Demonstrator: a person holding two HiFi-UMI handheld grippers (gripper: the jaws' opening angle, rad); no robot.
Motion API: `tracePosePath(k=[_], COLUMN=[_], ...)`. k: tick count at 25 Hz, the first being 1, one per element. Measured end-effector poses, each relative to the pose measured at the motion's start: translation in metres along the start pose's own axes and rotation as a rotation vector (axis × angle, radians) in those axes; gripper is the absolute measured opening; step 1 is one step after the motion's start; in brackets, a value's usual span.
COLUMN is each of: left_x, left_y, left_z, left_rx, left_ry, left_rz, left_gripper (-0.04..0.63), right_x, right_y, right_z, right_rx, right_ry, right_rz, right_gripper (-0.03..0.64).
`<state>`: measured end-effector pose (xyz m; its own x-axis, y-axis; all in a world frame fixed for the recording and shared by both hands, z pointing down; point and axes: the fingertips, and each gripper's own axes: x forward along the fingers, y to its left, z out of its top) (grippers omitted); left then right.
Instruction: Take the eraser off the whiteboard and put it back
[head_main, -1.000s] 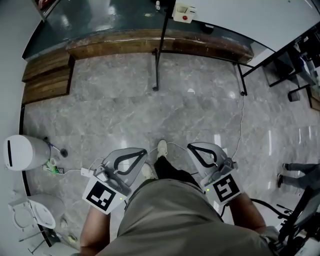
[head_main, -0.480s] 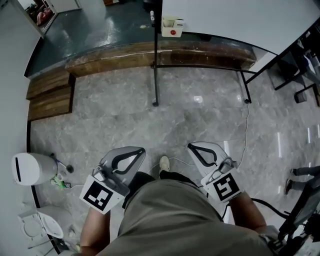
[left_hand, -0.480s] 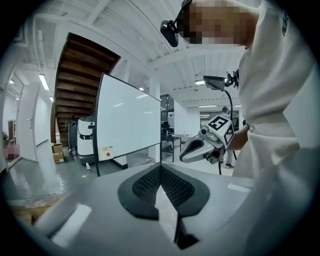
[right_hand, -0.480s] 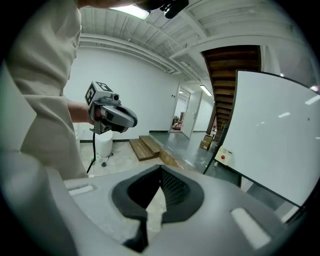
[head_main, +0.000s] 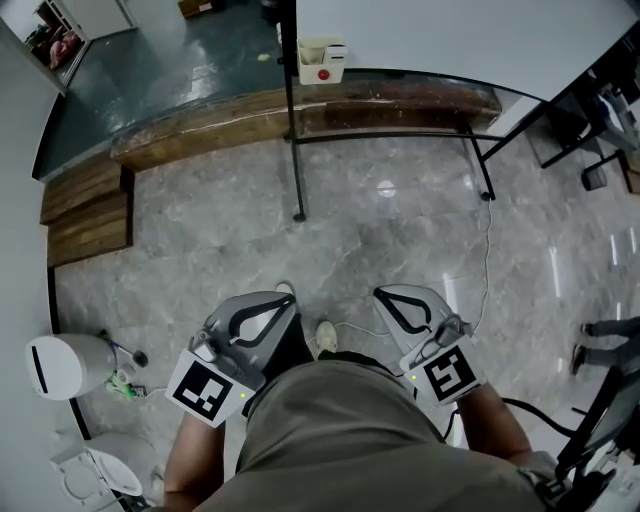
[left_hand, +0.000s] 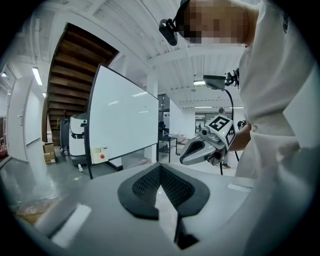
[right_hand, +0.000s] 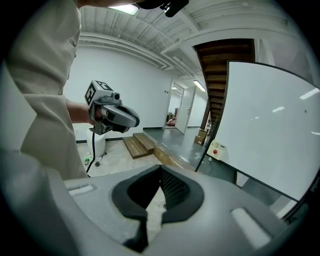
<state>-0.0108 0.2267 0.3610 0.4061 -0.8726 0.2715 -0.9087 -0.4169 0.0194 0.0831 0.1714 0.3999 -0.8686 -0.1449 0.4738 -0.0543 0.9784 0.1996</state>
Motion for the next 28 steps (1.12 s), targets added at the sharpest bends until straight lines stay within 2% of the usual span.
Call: tracePosePath(k=[6, 9, 14, 18, 28], left_x=[0.02, 0.027, 0.031, 0.035, 0.067], left_y=[0.053, 0.08, 0.125, 0.153, 0.204], left_z=[0.009, 0.016, 0.026, 0.024, 0.031], left_rx=[0.016, 0.047, 0.091, 0.095, 0.102], left_ry=[-0.011, -0.023, -0.038, -0.047, -0.075], left_rz=[-0.064, -0.103, -0.167, -0.212, -0.23], left_gripper=[0.006, 0.006, 0.006, 0.006, 0.006], right_x=[0.034, 0.052, 0.083, 0.104, 0.13], right_y=[-0.035, -0.05, -0.065, -0.071, -0.106], right_z=[0.018, 0.032, 0.055, 0.066, 0.07], right_rx=[0.025, 0.033, 0.054, 0.067, 0.079], right_ry=[0.017, 0.022, 0.039, 0.049, 0.069], right_rz=[-0.063, -0.1, -0.153, -0.19, -0.248], right_gripper=[0.002, 0.002, 0.002, 0.002, 0.002])
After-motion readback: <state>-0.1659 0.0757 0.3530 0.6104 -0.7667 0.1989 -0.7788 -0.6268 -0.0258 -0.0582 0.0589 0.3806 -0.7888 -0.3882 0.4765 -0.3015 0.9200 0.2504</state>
